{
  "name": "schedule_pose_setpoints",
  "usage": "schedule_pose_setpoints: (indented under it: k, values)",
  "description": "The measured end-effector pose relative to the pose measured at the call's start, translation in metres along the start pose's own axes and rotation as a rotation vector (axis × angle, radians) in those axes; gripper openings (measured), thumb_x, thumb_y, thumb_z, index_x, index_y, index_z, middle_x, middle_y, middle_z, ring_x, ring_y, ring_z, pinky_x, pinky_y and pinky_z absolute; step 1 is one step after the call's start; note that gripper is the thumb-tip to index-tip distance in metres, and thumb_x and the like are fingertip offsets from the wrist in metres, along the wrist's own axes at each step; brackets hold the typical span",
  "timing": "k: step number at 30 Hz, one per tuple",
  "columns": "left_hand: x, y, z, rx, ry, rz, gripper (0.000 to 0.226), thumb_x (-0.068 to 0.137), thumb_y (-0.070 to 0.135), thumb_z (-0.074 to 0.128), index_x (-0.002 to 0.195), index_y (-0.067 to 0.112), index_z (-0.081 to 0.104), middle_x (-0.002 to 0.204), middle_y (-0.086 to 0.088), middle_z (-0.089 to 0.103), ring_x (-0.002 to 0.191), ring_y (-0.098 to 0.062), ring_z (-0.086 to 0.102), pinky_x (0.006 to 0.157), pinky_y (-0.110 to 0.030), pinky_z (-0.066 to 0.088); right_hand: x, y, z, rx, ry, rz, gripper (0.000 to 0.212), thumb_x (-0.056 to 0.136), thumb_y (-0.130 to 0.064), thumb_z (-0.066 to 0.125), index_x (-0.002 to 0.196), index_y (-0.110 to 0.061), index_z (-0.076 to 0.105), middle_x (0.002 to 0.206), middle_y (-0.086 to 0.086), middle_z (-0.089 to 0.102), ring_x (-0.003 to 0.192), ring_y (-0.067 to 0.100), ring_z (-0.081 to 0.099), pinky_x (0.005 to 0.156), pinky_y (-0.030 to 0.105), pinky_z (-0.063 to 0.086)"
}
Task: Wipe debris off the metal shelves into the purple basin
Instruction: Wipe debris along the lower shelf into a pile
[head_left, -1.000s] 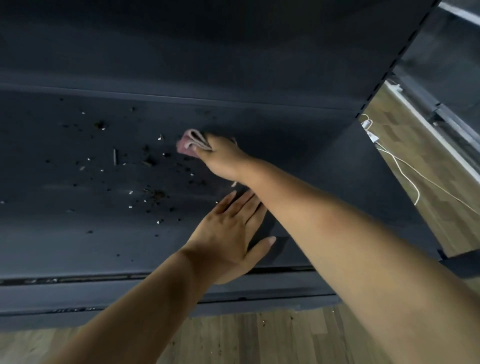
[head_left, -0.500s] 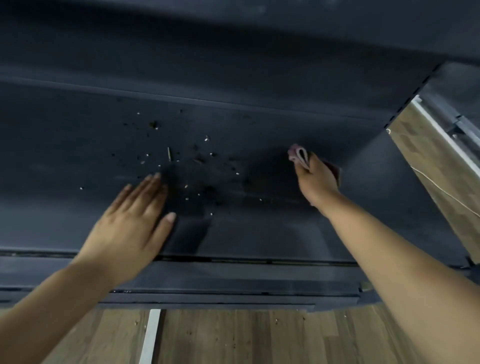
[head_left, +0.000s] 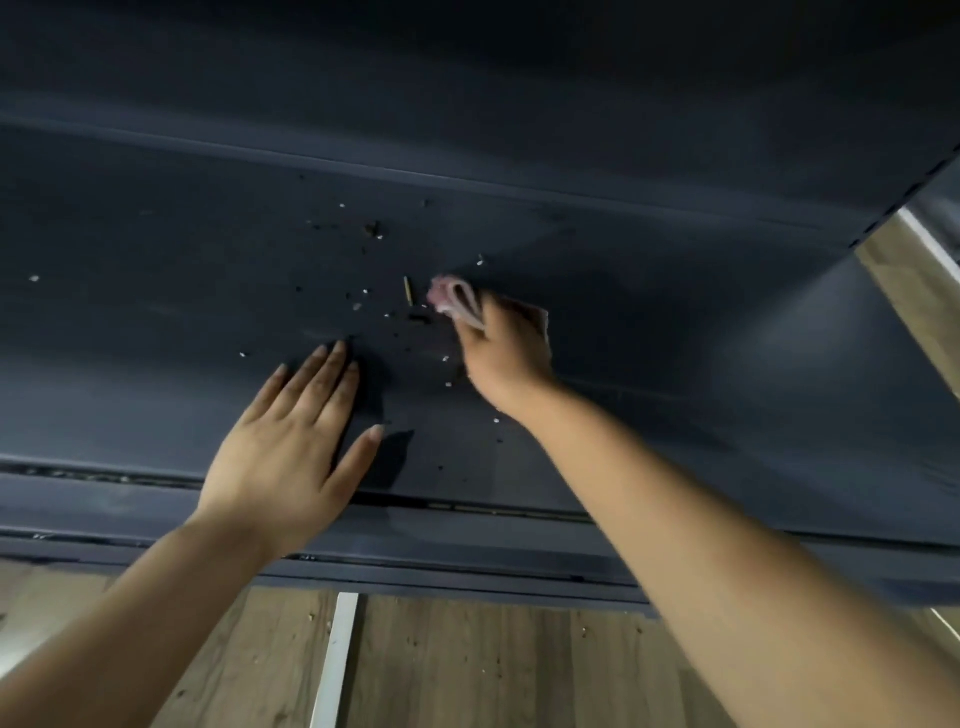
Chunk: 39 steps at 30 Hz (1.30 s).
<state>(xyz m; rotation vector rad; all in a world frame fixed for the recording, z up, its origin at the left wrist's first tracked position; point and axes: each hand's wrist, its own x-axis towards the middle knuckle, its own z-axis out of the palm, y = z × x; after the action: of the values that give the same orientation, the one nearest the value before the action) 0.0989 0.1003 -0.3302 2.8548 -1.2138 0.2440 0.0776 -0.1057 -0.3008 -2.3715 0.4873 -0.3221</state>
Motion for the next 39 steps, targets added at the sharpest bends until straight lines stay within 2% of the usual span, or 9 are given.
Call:
schedule_pose_setpoints:
  k: [9, 12, 14, 23, 26, 29, 32, 35, 39]
  values:
    - [0.001, 0.002, 0.004, -0.024, 0.079, -0.016, 0.069, 0.1, 0.051, 0.012, 0.134, -0.005, 0.036, 0.14, -0.018, 0.047, 0.133, -0.023, 0.033, 0.111, -0.034, 0.013, -0.05, 0.067, -0.091, -0.238, 0.134, 0.272, 0.028, 0.099, -0.02, 0.043, 0.125, -0.013, 0.051, 0.113, 0.008, 0.062, 0.109, 0.029, 0.059, 0.085, 0.03, 0.039]
    - [0.002, 0.003, 0.005, -0.01, 0.088, -0.01, 0.071, 0.1, 0.05, 0.013, 0.132, -0.006, 0.045, 0.138, -0.019, 0.05, 0.131, -0.027, 0.041, 0.108, -0.038, 0.02, -0.056, 0.065, -0.074, -0.4, 0.081, 0.257, 0.045, 0.097, -0.013, 0.044, 0.142, -0.01, 0.037, 0.143, 0.008, 0.044, 0.132, 0.024, 0.04, 0.105, 0.021, 0.023]
    - [0.002, 0.004, 0.004, -0.019, 0.104, -0.01, 0.068, 0.1, 0.05, 0.013, 0.133, -0.004, 0.039, 0.139, -0.019, 0.047, 0.132, -0.025, 0.037, 0.108, -0.039, 0.02, -0.049, 0.049, -0.056, -0.402, 0.096, 0.276, 0.048, 0.098, -0.015, 0.044, 0.144, -0.01, 0.033, 0.148, 0.008, 0.038, 0.136, 0.024, 0.034, 0.112, 0.028, 0.021]
    - [0.002, 0.004, 0.002, -0.057, 0.072, -0.021, 0.069, 0.098, 0.047, 0.023, 0.131, -0.007, 0.05, 0.138, -0.021, 0.049, 0.13, -0.032, 0.046, 0.109, -0.038, 0.018, -0.017, -0.045, 0.017, -0.007, -0.059, 0.215, 0.033, 0.1, -0.027, 0.041, 0.13, -0.015, 0.048, 0.128, 0.009, 0.055, 0.119, 0.027, 0.05, 0.098, 0.033, 0.04]
    - [0.001, 0.004, 0.002, -0.08, 0.045, -0.031, 0.069, 0.098, 0.048, 0.022, 0.135, -0.005, 0.045, 0.142, -0.019, 0.045, 0.134, -0.029, 0.04, 0.111, -0.036, 0.014, -0.019, -0.036, 0.002, 0.078, 0.019, 0.267, 0.032, 0.1, -0.029, 0.041, 0.126, -0.013, 0.05, 0.123, 0.013, 0.059, 0.114, 0.032, 0.054, 0.097, 0.038, 0.043]
    - [0.0, 0.004, 0.003, -0.074, 0.058, -0.023, 0.068, 0.098, 0.047, 0.023, 0.133, -0.006, 0.048, 0.14, -0.02, 0.047, 0.133, -0.03, 0.043, 0.11, -0.037, 0.016, -0.042, -0.005, -0.031, 0.026, 0.217, 0.228, 0.025, 0.099, -0.025, 0.044, 0.12, -0.018, 0.055, 0.119, 0.002, 0.063, 0.11, 0.026, 0.059, 0.086, 0.029, 0.042]
    - [0.001, 0.005, 0.002, -0.08, 0.063, -0.021, 0.069, 0.097, 0.047, 0.024, 0.131, -0.007, 0.051, 0.138, -0.021, 0.049, 0.131, -0.032, 0.046, 0.109, -0.037, 0.017, -0.074, 0.032, -0.052, -0.156, 0.338, 0.342, 0.029, 0.1, -0.026, 0.039, 0.116, -0.008, 0.055, 0.11, 0.018, 0.063, 0.1, 0.035, 0.06, 0.08, 0.036, 0.043]
    - [0.0, 0.005, 0.001, -0.094, 0.034, -0.018, 0.07, 0.097, 0.048, 0.021, 0.134, -0.006, 0.047, 0.141, -0.02, 0.046, 0.134, -0.03, 0.041, 0.11, -0.036, 0.014, -0.09, 0.043, -0.038, -0.453, 0.427, 0.218, 0.034, 0.088, -0.017, 0.037, 0.101, 0.002, 0.061, 0.087, 0.021, 0.064, 0.082, 0.038, 0.062, 0.069, 0.034, 0.038]
    - [-0.001, 0.004, 0.002, -0.105, 0.016, -0.003, 0.071, 0.097, 0.048, 0.018, 0.137, -0.005, 0.043, 0.145, -0.018, 0.041, 0.137, -0.028, 0.037, 0.112, -0.035, 0.01, -0.075, 0.005, 0.0, -0.471, 0.47, 0.119, 0.022, 0.074, 0.003, 0.048, 0.08, -0.015, 0.058, 0.069, 0.003, 0.055, 0.061, 0.024, 0.053, 0.057, 0.029, 0.036]
